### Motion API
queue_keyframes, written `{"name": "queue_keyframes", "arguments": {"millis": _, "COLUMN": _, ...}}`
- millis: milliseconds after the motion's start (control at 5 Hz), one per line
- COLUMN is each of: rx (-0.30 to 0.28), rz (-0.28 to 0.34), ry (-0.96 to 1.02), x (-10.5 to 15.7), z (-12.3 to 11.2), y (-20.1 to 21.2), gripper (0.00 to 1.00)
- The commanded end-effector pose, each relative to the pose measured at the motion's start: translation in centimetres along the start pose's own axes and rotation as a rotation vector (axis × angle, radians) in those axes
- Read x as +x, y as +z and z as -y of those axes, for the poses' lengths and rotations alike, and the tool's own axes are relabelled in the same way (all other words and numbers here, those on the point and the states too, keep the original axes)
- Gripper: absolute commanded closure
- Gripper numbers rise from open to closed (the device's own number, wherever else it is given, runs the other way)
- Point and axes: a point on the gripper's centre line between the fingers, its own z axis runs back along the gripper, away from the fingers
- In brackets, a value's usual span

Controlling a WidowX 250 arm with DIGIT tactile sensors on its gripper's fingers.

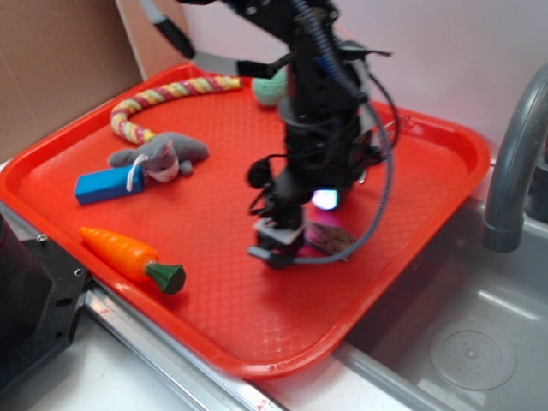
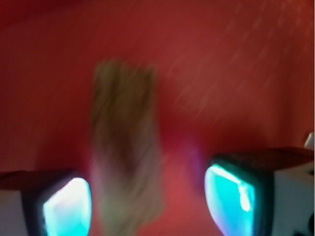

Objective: Grab the wood chip.

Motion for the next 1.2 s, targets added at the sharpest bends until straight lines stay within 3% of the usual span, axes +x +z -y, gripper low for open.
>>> {"name": "queue_keyframes", "arguments": {"millis": 0, "rx": 0.007, "rz": 0.035, "ry": -0.001, "x": 1.4, "z": 1.2, "y": 0.2, "gripper": 1.00}}
{"name": "queue_keyframes", "arguments": {"millis": 200, "rx": 0.020, "rz": 0.036, "ry": 0.033, "x": 1.3, "z": 1.5, "y": 1.1, "gripper": 1.00}}
{"name": "queue_keyframes", "arguments": {"millis": 400, "rx": 0.036, "rz": 0.003, "ry": 0.254, "x": -0.2, "z": 2.9, "y": 5.4, "gripper": 1.00}}
{"name": "queue_keyframes", "arguments": {"millis": 600, "rx": -0.039, "rz": -0.009, "ry": 0.501, "x": -3.5, "z": 6.1, "y": 10.3, "gripper": 1.00}}
{"name": "queue_keyframes", "arguments": {"millis": 800, "rx": -0.117, "rz": 0.021, "ry": 0.747, "x": -7.8, "z": 8.9, "y": 14.5, "gripper": 1.00}}
{"name": "queue_keyframes", "arguments": {"millis": 1000, "rx": -0.101, "rz": 0.010, "ry": 1.000, "x": -9.7, "z": 9.1, "y": 15.9, "gripper": 1.00}}
